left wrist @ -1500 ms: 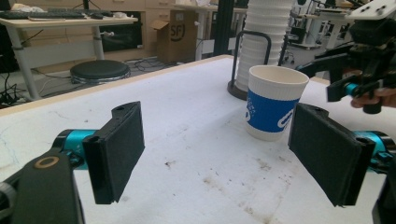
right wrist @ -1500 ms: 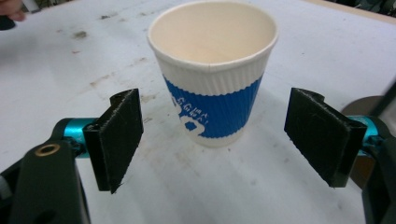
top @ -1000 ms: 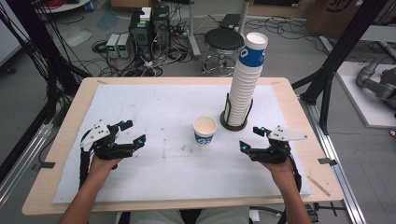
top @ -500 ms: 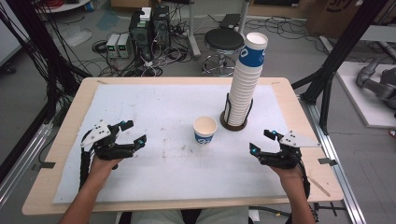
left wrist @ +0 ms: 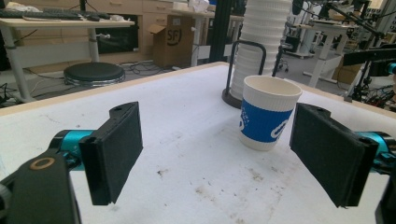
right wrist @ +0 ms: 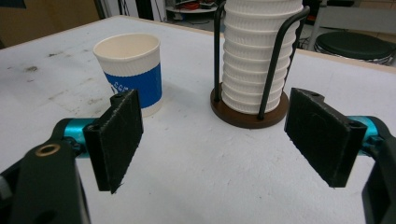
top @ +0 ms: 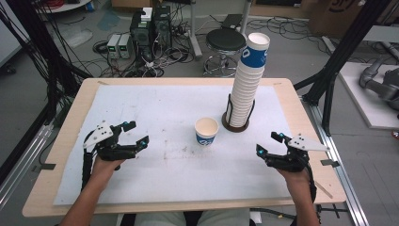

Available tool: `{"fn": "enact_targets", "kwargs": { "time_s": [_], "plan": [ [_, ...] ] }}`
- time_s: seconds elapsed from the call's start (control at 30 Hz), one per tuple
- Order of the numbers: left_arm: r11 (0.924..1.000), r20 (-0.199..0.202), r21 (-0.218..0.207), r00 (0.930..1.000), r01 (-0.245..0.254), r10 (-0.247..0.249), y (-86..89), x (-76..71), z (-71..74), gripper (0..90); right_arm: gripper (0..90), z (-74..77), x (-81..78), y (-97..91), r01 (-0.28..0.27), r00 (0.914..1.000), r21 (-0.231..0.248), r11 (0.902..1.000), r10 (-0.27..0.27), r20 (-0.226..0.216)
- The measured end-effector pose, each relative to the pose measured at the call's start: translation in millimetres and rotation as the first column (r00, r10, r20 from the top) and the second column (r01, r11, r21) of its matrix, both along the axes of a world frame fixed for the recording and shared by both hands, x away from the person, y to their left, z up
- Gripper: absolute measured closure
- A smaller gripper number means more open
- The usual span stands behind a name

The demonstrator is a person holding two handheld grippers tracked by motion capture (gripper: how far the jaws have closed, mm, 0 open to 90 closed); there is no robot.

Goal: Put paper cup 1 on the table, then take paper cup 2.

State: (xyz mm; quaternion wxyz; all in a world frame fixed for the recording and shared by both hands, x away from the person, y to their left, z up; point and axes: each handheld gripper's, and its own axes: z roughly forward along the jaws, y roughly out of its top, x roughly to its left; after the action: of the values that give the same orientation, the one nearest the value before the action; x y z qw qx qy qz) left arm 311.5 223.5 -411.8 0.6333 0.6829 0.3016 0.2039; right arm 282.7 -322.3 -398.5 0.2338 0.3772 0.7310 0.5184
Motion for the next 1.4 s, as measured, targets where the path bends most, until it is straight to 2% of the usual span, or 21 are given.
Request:
{"fn": "enact_targets", "kwargs": {
  "time_s": [0.23,0.73,0.8,0.87,1.0,1.1,1.2,1.4],
  "plan": [
    [1.0000,-0.003,0.001,1.0000,0.003,-0.003,-0.2,1.0,-0.3,17.1,19.9,-1.2,0.2,-4.3,0.015,0.9999,0.007,0.9999,-0.015,-0.005],
    [1.0000,-0.007,0.003,1.0000,-0.005,0.005,2.2,-0.1,-0.8,17.1,19.9,-3.3,4.2,-0.8,-0.008,0.9999,0.004,1.0000,0.008,-0.011],
    [1.0000,-0.008,0.006,0.9999,-0.007,0.007,2.0,-0.4,-0.8,17.1,19.9,-3.6,4.0,-0.7,-0.006,0.9999,0.009,0.9999,0.006,-0.014],
    [0.9999,-0.013,0.009,0.9999,-0.007,0.007,1.3,-1.1,-0.7,17.1,19.8,-3.5,3.8,-1.7,-0.005,0.9995,0.043,0.9991,0.006,-0.030],
    [0.9999,-0.014,0.011,0.9999,-0.007,0.007,0.1,-3.7,-0.3,17.2,19.9,-2.5,4.6,-1.7,0.004,0.9993,0.058,0.9983,-0.001,-0.037],
    [0.9999,-0.020,0.013,0.9998,-0.006,0.007,-0.2,-4.7,-1.4,17.2,19.8,2.0,5.3,-0.3,0.004,0.9989,0.080,0.9968,0.000,-0.047],
    [0.9999,-0.023,0.009,0.9997,-0.005,0.005,-0.5,-4.2,-2.2,17.2,19.8,11.2,5.9,1.8,-0.012,0.9996,0.083,0.9965,0.014,-0.023],
    [1.0000,-0.028,0.009,0.9996,-0.004,0.004,0.5,-2.7,-3.1,17.2,19.8,28.8,9.0,7.8,-0.045,0.9990,0.086,0.9953,0.046,-0.001]
  ]
}}
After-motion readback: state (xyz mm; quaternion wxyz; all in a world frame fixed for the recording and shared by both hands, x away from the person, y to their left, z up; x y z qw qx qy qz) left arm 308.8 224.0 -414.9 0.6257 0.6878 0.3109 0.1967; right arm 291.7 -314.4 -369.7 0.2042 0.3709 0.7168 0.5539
